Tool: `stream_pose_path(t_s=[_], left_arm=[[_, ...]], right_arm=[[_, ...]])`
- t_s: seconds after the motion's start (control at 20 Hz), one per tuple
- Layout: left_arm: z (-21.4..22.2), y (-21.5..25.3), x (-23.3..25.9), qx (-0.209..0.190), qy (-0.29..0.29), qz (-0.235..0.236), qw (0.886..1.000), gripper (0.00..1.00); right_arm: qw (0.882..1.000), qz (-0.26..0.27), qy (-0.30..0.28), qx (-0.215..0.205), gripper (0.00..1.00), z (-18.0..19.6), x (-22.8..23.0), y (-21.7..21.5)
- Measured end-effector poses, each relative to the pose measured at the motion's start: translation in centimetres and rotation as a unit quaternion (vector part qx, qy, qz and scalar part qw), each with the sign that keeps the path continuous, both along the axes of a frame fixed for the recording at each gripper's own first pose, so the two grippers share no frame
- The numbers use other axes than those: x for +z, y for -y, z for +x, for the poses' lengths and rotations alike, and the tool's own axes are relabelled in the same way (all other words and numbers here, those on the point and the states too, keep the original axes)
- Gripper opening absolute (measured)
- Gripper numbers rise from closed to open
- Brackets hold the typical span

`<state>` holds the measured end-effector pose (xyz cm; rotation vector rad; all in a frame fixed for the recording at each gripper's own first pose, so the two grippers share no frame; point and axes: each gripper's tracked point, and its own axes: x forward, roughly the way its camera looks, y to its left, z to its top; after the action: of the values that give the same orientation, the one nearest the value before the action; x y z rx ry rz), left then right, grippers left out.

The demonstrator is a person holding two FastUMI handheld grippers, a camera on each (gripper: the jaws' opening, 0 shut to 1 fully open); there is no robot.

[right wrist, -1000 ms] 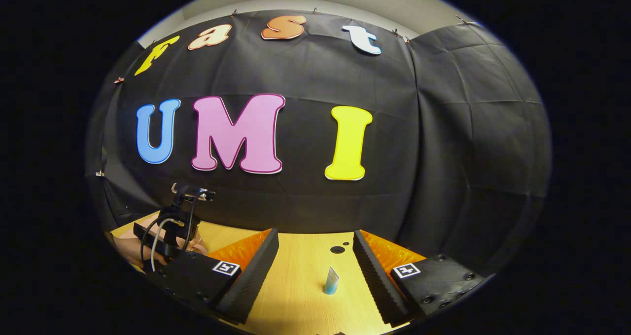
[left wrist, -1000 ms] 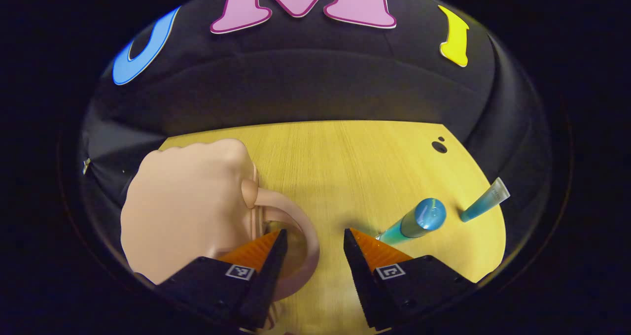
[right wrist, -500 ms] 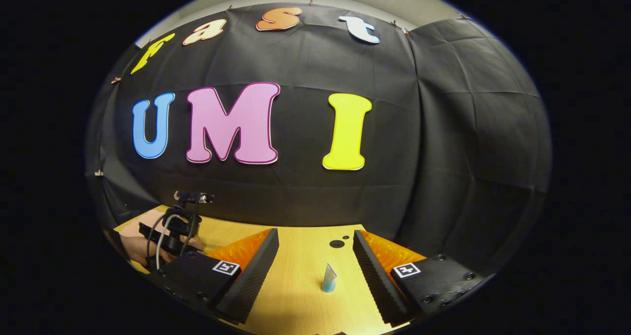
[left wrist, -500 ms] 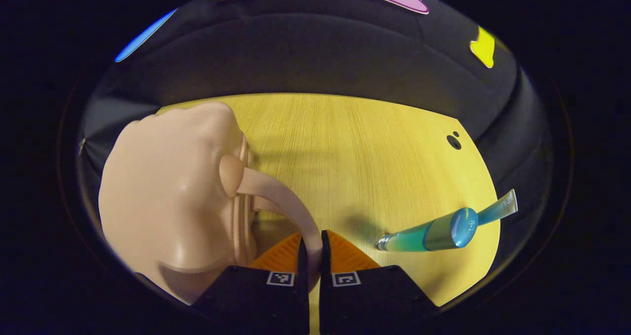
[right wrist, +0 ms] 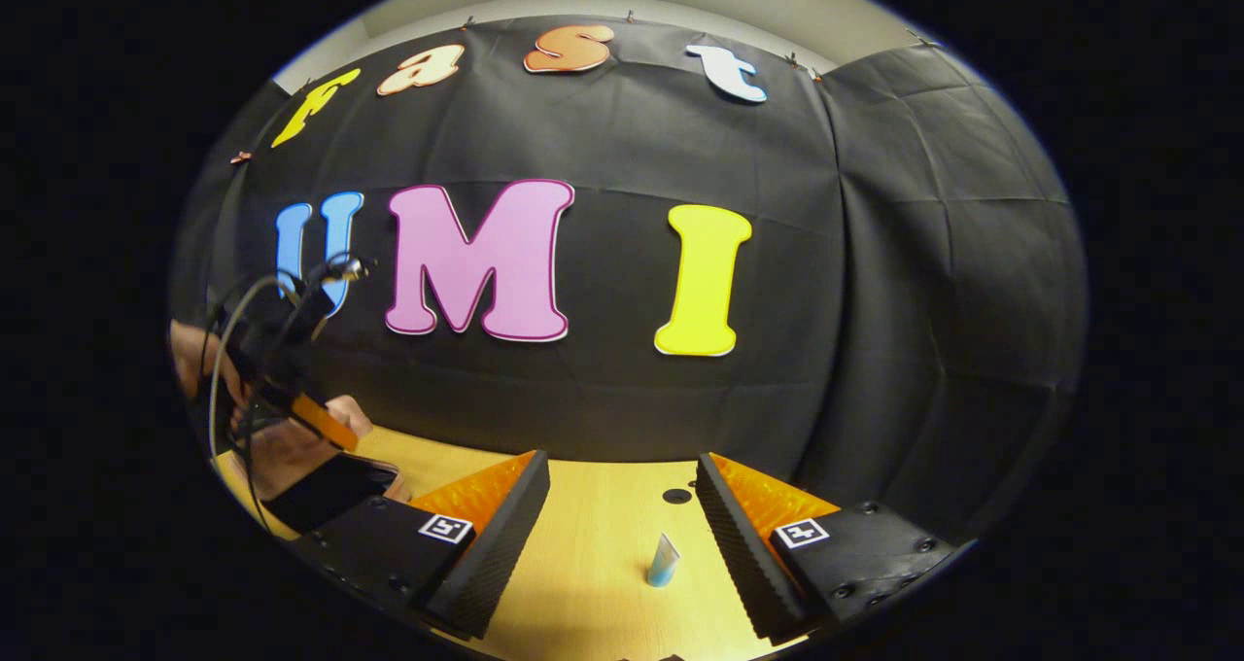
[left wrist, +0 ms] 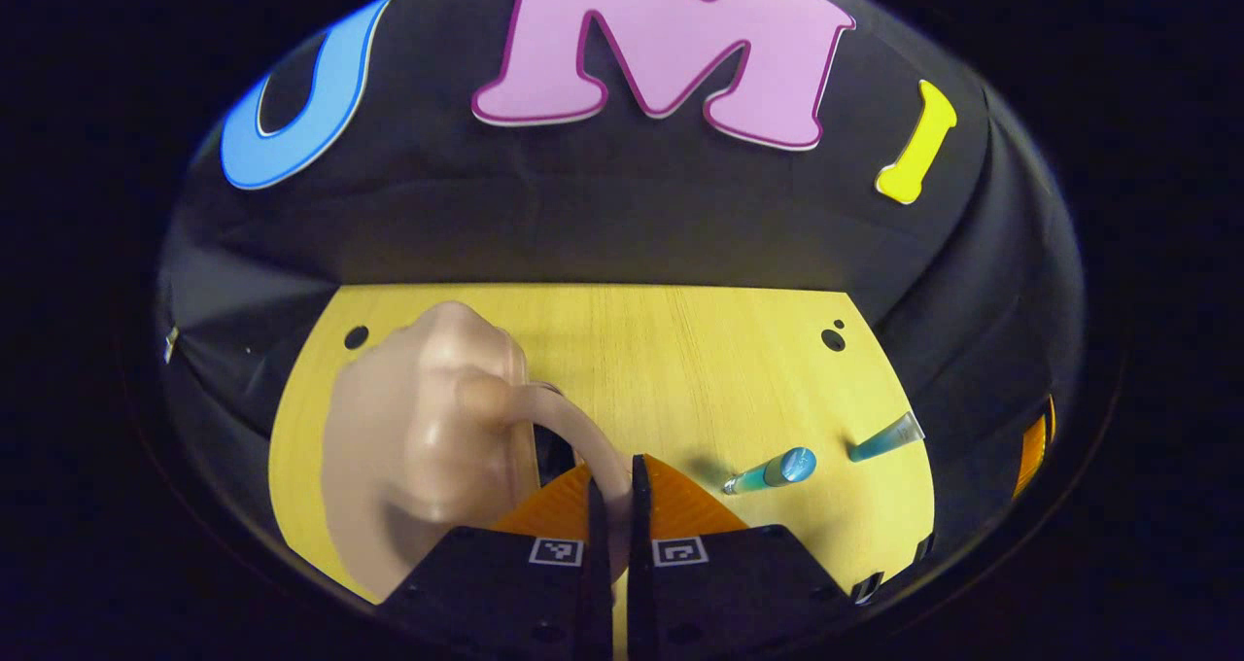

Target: First open the suitcase, pack the skin care products into it, and then close the suitcase.

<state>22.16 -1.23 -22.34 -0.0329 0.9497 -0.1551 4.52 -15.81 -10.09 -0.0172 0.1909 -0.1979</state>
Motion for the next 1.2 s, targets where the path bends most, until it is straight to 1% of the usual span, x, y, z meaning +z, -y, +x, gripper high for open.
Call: stream_pose_path(t_s=[0.1,0.15,0.2,0.3,0.4,0.45,0.5,0.55,0.6,0.75,0.9,1.0,1.05,1.1,1.15,1.2], left_arm=[[-0.4,-5.0,3.2,-0.009,0.008,0.014,1.000,0.11],[-0.8,-8.9,4.5,-0.006,0.007,0.029,1.000,0.11],[-1.5,-15.3,5.6,0.005,0.010,0.061,0.998,0.11],[-1.8,-22.1,5.9,0.020,0.018,0.110,0.994,0.11],[-2.1,-28.8,5.2,0.043,0.023,0.150,0.988,0.11],[-2.3,-32.1,4.4,0.058,0.025,0.162,0.985,0.11],[-2.4,-36.6,3.1,0.078,0.028,0.174,0.981,0.11],[-2.2,-40.1,1.3,0.094,0.034,0.175,0.979,0.11],[-1.8,-42.8,-0.8,0.111,0.040,0.166,0.979,0.11],[-1.2,-47.4,-6.5,0.141,0.045,0.141,0.979,0.11],[-0.9,-49.4,-12.1,0.158,0.030,0.118,0.980,0.11],[-0.9,-49.8,-15.2,0.155,0.011,0.125,0.980,0.11],[-1.2,-50.2,-16.9,0.152,0.004,0.131,0.980,0.15],[-1.5,-50.4,-18.1,0.153,-0.004,0.138,0.979,0.11],[-1.9,-50.6,-19.0,0.155,-0.013,0.146,0.977,0.11],[-2.4,-51.4,-19.3,0.158,-0.018,0.163,0.974,0.13]], right_arm=[[1.000,-0.008,0.005,0.005,0.96,-0.2,0.6,-1.3],[1.000,-0.015,0.007,0.005,0.96,-0.3,1.0,-2.3],[1.000,-0.018,0.006,0.005,0.96,-0.3,1.3,-3.3],[1.000,-0.019,0.007,0.005,0.96,-0.3,1.8,-4.6],[1.000,-0.029,0.008,0.008,0.96,0.0,2.2,-5.9],[0.999,-0.034,0.008,0.011,0.96,0.1,2.2,-6.5],[0.999,-0.042,0.002,0.016,0.96,0.3,1.9,-7.6],[0.999,-0.046,-0.004,0.019,0.95,0.4,1.4,-8.2],[0.998,-0.053,-0.011,0.020,0.96,0.5,0.9,-8.8],[0.997,-0.074,-0.018,0.016,0.96,0.7,-0.5,-9.7],[0.996,-0.080,-0.038,0.020,0.96,0.8,-3.0,-10.8],[0.995,-0.085,-0.046,0.020,0.96,0.8,-4.1,-11.0],[0.995,-0.084,-0.044,0.016,0.96,0.7,-4.4,-10.9],[0.996,-0.083,-0.044,0.012,0.96,0.5,-4.7,-10.9],[0.995,-0.083,-0.046,0.008,0.96,0.5,-5.0,-10.7],[0.995,-0.084,-0.047,0.005,0.96,0.5,-5.2,-10.5]])
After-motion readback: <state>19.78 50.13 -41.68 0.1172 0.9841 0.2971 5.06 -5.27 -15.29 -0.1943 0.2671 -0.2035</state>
